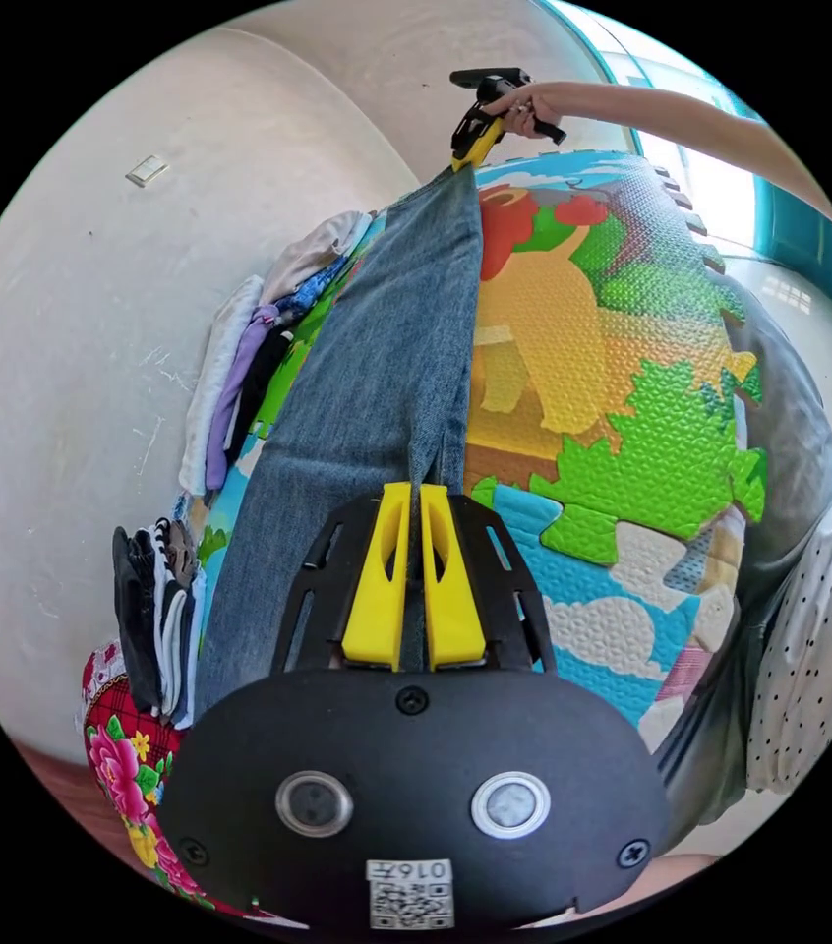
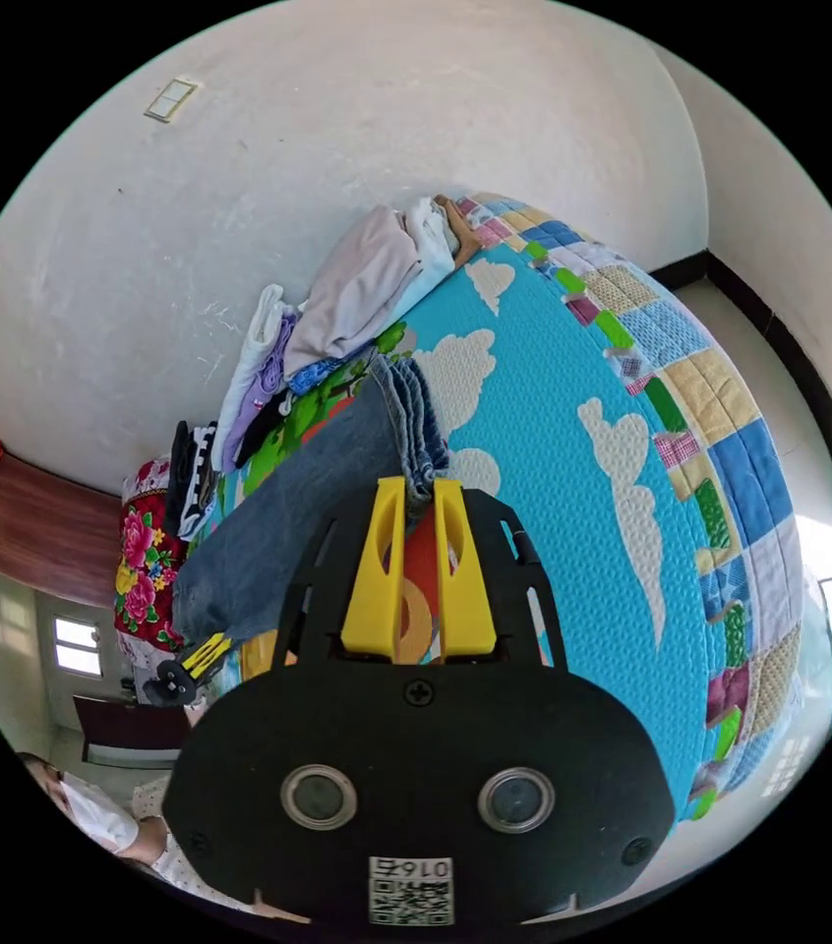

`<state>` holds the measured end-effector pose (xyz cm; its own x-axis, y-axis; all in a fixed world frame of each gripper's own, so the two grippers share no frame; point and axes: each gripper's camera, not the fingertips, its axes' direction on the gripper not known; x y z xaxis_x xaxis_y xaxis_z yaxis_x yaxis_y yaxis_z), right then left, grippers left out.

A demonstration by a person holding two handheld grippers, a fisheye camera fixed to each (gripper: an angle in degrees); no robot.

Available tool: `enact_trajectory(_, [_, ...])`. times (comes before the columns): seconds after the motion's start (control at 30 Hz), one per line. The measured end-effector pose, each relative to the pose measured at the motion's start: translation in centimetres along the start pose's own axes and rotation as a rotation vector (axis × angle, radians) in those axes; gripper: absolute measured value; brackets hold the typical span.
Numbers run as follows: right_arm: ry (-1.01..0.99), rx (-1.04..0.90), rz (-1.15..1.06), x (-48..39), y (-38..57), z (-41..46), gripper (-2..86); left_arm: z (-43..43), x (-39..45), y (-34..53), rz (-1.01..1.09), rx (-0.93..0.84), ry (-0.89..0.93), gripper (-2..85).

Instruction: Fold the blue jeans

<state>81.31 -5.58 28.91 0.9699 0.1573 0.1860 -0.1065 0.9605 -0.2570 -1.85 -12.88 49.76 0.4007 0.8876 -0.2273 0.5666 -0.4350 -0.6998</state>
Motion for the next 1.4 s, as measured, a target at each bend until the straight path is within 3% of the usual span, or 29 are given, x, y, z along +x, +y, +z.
enact_trajectory(0.17, [0.023, 0.037, -0.065, -2.7, 6.1, -6.5, 5.1, -0.3, 2.3, 2.4, 0.021, 0.046, 0.063, -0.7])
enact_trajectory(0.43, [0.197, 0.050, 0.057, -5.5, 10.2, -7.5, 6.6, -1.4, 2.9, 10.1, -0.358, 0.198, 0.150, 2.5])
enact_trajectory(0.57, [0.616, 0.255, -0.114, -15.2, 14.3, -9.9, 9.1, -4.4, 1.8, 20.5, -0.623, 0.232, 0.029, 0.2])
enact_trajectory(0.6, [0.615, 0.283, -0.173, -17.3, 15.3, -9.9, 9.4, -4.6, 1.7, 23.1, -0.667, 0.222, 0.025, 0.2])
enact_trajectory(0.73, [0.172, 0.387, -0.573, -32.1, 24.1, -7.4, 10.9, -4.0, 2.0, 28.3, -0.740, 0.216, 0.059, 4.8])
enact_trajectory(0.93, [-0.232, 0.199, -0.887, -50.0, 33.9, 2.2, 10.1, -1.3, 5.1, 31.3, -0.690, 0.072, 0.040, 8.3])
enact_trajectory(1.0, [-0.263, 0.112, -0.937, -54.6, 36.0, 4.7, 9.8, -1.6, 5.9, 34.0, -0.782, 0.104, 0.006, 7.7])
enact_trajectory(1.13, [-0.123, -0.084, -0.899, -62.4, 38.3, 10.1, 8.7, -1.8, 6.9, 38.2, -0.857, 0.123, -0.012, 7.4])
enact_trajectory(1.23, [-0.076, -0.063, -0.854, -65.6, 39.0, 11.4, 7.7, -2.0, 7.8, 41.6, -0.897, 0.151, -0.002, 7.0])
enact_trajectory(1.4, [-0.172, -0.043, -0.818, -70.0, 38.4, 10.8, 5.5, -1.6, 9.7, 45.7, -0.903, 0.209, 0.041, 6.3])
